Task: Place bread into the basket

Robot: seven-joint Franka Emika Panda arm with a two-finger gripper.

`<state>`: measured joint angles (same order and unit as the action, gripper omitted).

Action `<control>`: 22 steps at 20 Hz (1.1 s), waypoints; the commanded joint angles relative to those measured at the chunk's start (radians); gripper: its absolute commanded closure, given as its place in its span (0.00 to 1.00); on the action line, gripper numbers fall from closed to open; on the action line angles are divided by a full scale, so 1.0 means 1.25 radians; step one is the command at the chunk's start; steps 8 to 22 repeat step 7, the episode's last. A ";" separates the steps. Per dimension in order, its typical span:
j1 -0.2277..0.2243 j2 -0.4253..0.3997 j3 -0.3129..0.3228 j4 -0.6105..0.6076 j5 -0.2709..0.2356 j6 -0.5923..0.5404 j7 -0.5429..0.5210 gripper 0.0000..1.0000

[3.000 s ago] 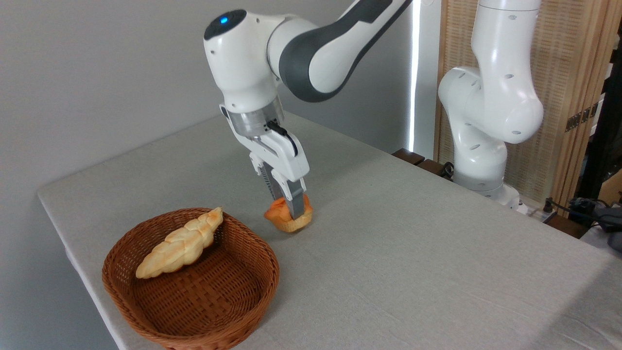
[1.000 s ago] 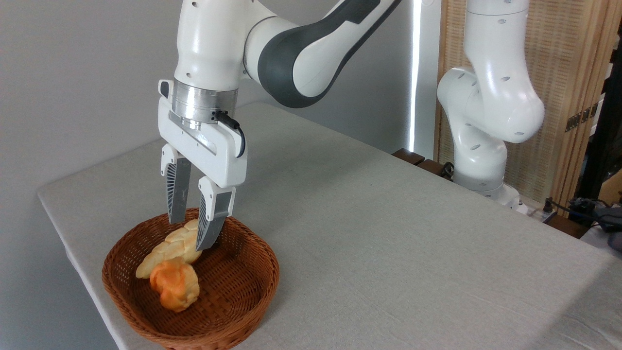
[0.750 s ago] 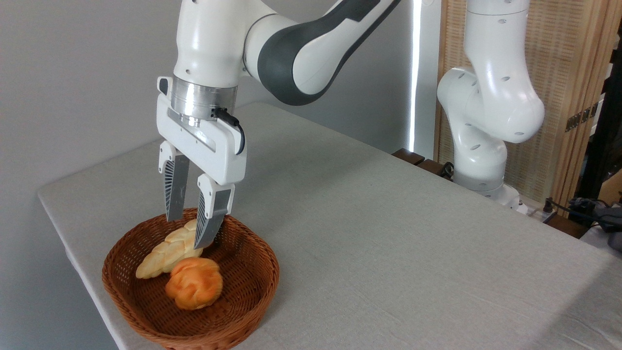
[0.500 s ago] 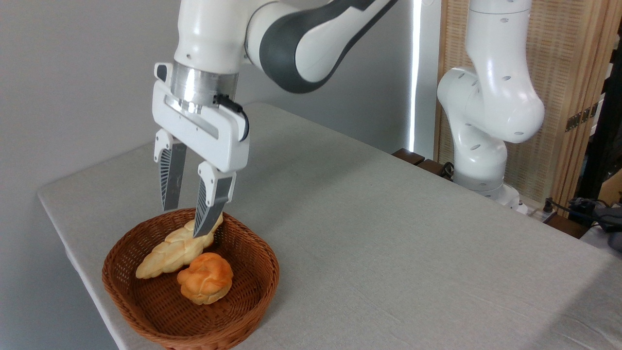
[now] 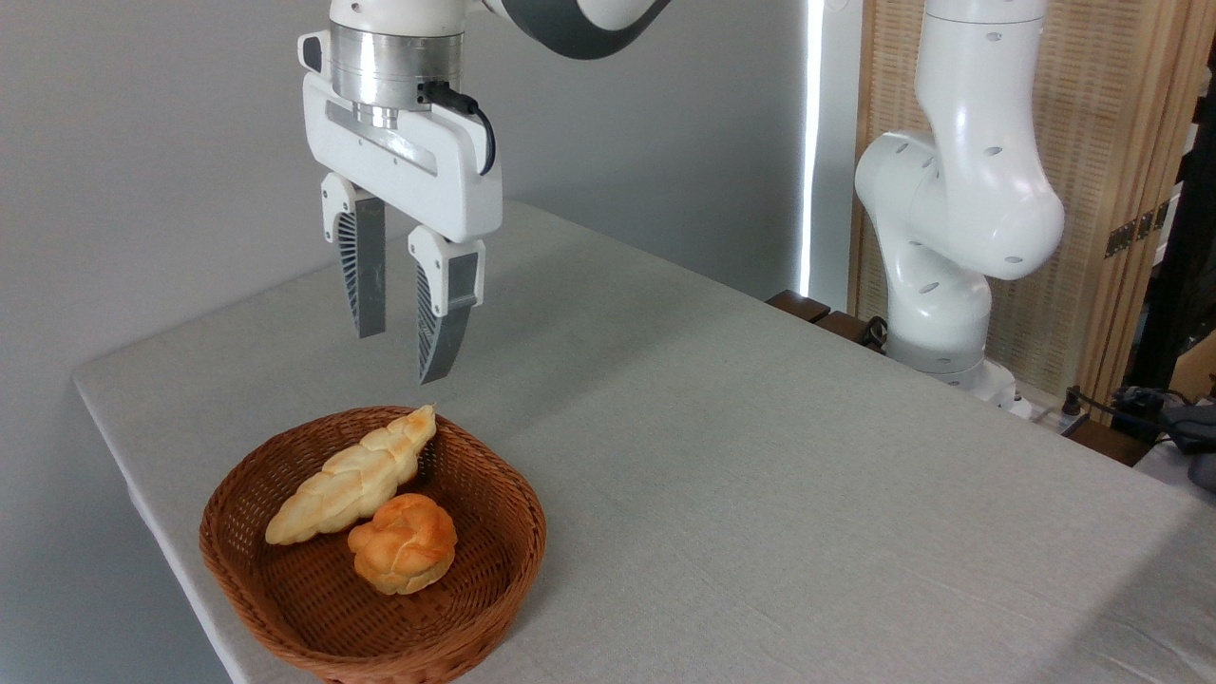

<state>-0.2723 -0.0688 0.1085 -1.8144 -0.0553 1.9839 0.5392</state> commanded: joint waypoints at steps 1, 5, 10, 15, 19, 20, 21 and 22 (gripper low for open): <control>-0.002 0.006 -0.001 0.028 0.014 -0.067 -0.012 0.00; -0.002 0.006 -0.002 0.028 0.014 -0.113 0.003 0.00; -0.003 0.007 -0.002 0.028 0.011 -0.115 0.001 0.00; -0.003 0.007 -0.002 0.028 0.011 -0.115 0.001 0.00; -0.003 0.007 -0.002 0.028 0.011 -0.115 0.001 0.00; -0.003 0.007 -0.002 0.028 0.011 -0.115 0.001 0.00; -0.003 0.007 -0.002 0.028 0.011 -0.115 0.001 0.00; -0.003 0.007 -0.002 0.028 0.011 -0.115 0.001 0.00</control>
